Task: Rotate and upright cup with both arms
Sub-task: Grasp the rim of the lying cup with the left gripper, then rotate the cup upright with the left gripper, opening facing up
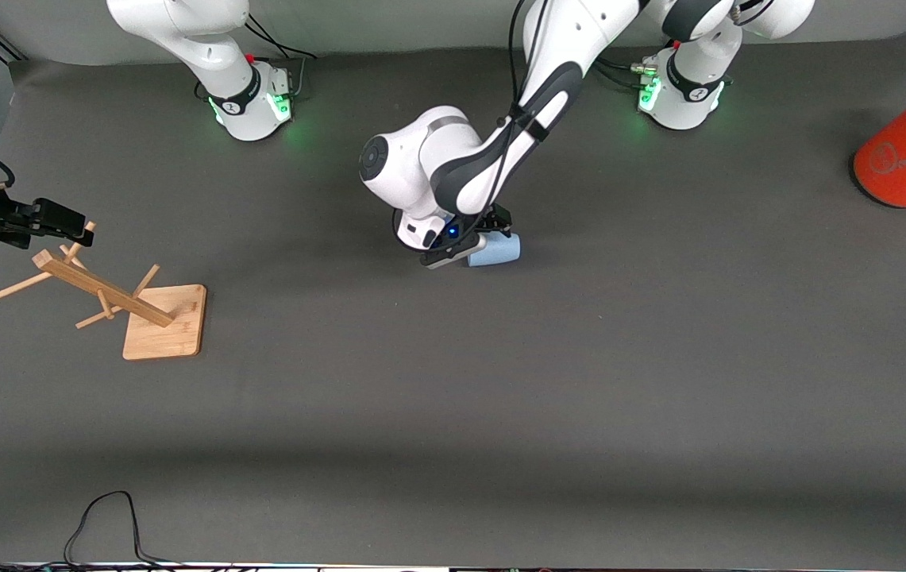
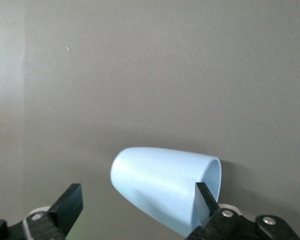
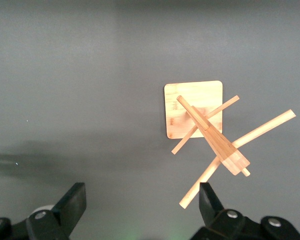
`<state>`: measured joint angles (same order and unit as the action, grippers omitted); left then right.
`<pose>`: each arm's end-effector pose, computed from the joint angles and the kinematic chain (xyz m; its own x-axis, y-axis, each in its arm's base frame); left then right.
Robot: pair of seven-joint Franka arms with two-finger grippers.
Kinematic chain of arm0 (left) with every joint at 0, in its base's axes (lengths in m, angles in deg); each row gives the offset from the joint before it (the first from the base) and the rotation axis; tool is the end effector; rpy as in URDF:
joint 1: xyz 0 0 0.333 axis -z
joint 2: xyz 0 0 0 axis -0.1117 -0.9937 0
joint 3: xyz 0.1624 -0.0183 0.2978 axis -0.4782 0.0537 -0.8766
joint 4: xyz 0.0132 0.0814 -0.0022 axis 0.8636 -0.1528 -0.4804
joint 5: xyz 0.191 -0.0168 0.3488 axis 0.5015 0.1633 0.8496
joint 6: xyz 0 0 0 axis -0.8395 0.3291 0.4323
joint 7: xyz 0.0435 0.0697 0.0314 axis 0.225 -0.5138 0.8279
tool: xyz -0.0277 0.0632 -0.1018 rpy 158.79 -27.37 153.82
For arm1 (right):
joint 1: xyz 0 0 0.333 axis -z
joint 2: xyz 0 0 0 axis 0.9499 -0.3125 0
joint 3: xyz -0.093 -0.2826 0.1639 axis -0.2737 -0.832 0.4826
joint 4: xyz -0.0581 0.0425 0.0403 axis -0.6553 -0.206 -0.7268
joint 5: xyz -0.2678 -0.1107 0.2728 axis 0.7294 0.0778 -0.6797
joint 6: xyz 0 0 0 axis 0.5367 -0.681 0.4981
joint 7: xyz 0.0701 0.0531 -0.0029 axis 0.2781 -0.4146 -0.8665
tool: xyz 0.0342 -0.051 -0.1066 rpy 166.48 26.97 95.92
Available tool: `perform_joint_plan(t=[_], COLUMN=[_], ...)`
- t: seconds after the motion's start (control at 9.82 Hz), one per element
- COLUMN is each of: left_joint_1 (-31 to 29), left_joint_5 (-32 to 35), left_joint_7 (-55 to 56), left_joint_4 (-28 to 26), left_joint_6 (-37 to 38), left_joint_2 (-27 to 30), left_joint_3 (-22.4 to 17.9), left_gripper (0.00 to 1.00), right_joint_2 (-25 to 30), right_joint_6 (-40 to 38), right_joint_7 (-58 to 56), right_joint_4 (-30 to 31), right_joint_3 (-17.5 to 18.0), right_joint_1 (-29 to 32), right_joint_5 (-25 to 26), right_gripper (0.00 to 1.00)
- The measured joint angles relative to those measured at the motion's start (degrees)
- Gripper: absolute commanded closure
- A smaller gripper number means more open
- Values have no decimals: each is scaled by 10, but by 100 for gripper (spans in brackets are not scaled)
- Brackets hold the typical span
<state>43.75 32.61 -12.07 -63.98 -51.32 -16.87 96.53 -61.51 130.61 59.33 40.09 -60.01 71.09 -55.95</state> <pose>0.4074 -0.5689 0.2314 0.9912 0.1156 0.0637 0.1320 -0.8557 -0.5003 0.5571 -0.0293 0.5973 0.9973 -0.0181 -0.0707 -0.0194 -0.9996 -0.0187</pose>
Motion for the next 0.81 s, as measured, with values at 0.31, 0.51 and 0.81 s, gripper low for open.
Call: perform_joint_plan(t=[0.31, 0.51, 0.81], left_joint_1=[20, 20, 20], left_joint_5=[2, 2, 3], left_joint_7=[7, 18, 18], left_joint_4=[2, 8, 15], left_joint_6=[0, 4, 24], left_joint_2=[-21, -26, -28], left_joint_3=[-2, -4, -7], left_gripper=[41, 100, 100], right_joint_2=[0, 0, 0], right_joint_6=[31, 41, 42], right_joint_7=[0, -1, -1], right_joint_4=[8, 11, 10], right_joint_3=[0, 0, 1], right_joint_1=[0, -1, -2], right_joint_5=[0, 0, 0], right_gripper=[0, 0, 0])
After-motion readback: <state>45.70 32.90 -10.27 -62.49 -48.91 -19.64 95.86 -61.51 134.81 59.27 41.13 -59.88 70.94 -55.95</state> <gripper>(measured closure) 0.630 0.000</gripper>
